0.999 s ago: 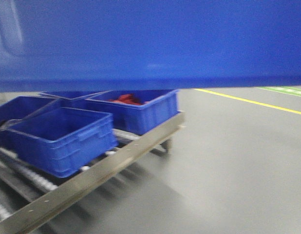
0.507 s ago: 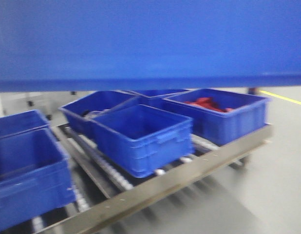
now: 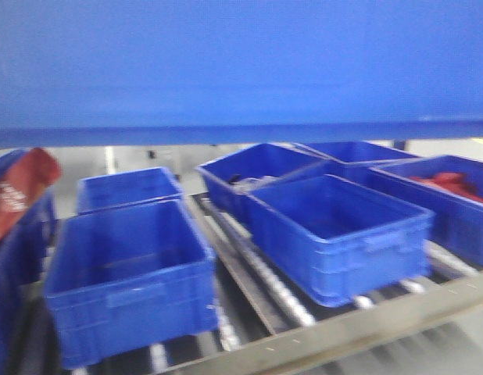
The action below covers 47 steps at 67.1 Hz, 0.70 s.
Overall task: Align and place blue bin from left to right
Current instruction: 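Drive up to the roller rack, holding the bin above the other blue bins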
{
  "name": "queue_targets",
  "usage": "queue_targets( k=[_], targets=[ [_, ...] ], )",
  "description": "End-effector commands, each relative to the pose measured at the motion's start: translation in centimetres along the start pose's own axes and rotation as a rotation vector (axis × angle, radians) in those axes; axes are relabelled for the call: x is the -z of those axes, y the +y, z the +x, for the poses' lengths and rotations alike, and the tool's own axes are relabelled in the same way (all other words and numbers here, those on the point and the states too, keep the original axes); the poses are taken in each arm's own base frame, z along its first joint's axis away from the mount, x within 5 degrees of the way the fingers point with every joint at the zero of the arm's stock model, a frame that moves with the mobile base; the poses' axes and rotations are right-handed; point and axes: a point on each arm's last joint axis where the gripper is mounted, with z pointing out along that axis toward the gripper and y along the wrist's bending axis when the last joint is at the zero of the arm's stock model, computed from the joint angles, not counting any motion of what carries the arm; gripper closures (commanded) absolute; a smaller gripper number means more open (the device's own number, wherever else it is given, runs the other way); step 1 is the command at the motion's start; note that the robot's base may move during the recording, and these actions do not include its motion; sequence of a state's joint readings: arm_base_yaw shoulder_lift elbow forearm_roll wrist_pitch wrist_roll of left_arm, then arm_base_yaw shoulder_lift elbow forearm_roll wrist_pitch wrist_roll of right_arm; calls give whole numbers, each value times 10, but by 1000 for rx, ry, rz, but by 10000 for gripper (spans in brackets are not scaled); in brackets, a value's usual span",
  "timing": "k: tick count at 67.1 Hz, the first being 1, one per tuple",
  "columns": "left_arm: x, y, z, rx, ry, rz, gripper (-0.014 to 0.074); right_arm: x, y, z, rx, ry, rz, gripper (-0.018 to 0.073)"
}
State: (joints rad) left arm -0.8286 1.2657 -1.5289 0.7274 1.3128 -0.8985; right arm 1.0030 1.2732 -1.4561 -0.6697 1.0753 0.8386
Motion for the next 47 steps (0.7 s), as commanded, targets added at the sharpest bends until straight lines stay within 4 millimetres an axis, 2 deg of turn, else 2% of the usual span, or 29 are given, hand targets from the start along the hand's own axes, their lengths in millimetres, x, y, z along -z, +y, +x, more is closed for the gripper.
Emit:
queue_targets(
  k=[1, 47],
  targets=[
    [6, -11, -6, -4, -76, 112, 707, 11, 23, -19, 3, -211, -247, 639],
    [6, -11, -6, -4, -76, 112, 707, 11, 23, -19, 3, -211, -247, 639]
  ],
)
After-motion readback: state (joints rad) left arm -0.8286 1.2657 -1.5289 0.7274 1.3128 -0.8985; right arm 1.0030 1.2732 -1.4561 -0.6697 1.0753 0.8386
